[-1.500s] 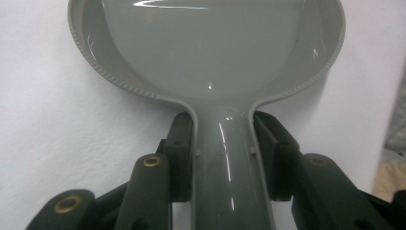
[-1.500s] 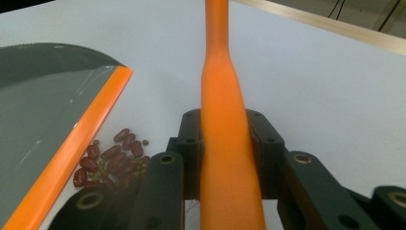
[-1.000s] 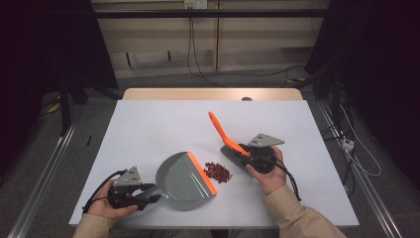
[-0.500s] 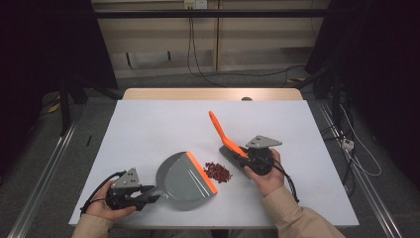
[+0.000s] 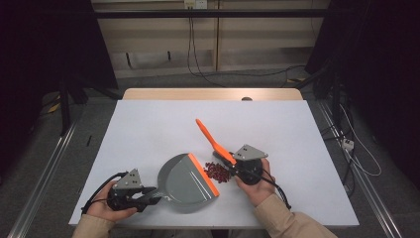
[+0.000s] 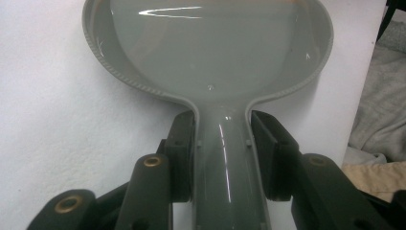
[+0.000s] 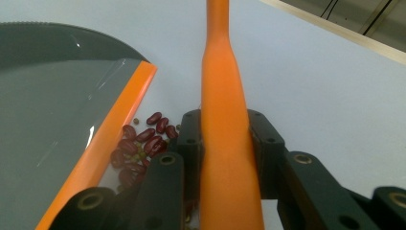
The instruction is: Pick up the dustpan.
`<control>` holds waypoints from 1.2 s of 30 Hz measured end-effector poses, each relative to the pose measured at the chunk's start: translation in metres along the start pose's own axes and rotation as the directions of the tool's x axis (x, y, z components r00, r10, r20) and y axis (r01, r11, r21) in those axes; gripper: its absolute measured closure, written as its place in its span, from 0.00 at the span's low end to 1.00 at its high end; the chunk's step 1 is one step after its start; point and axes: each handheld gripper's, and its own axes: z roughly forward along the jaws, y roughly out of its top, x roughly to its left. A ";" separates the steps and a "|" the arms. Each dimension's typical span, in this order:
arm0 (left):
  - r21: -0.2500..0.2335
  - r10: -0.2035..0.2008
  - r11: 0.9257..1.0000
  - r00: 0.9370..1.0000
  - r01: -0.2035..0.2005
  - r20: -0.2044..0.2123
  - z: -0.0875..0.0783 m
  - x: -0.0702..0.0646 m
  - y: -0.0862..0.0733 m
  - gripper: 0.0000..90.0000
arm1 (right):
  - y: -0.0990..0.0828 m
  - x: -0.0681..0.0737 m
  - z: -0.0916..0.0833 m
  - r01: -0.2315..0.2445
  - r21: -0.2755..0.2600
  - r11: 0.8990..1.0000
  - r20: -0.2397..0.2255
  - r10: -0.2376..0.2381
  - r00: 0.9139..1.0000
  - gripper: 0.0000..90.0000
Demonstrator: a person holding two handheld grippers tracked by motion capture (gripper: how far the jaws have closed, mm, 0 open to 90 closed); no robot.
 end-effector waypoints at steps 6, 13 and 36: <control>-0.002 -0.005 1.000 1.000 0.005 0.006 0.002 -0.002 0.003 0.70 | 0.000 0.004 0.000 0.000 0.001 1.000 0.002 0.000 1.000 0.79; -0.007 -0.014 1.000 1.000 0.014 0.004 0.004 -0.002 0.004 0.69 | -0.001 0.012 0.001 -0.003 -0.001 1.000 0.005 0.003 1.000 0.79; 0.003 -0.020 1.000 1.000 0.020 0.007 0.010 -0.005 0.008 0.69 | -0.001 0.029 0.005 -0.127 -0.017 0.992 -0.011 0.127 0.992 0.78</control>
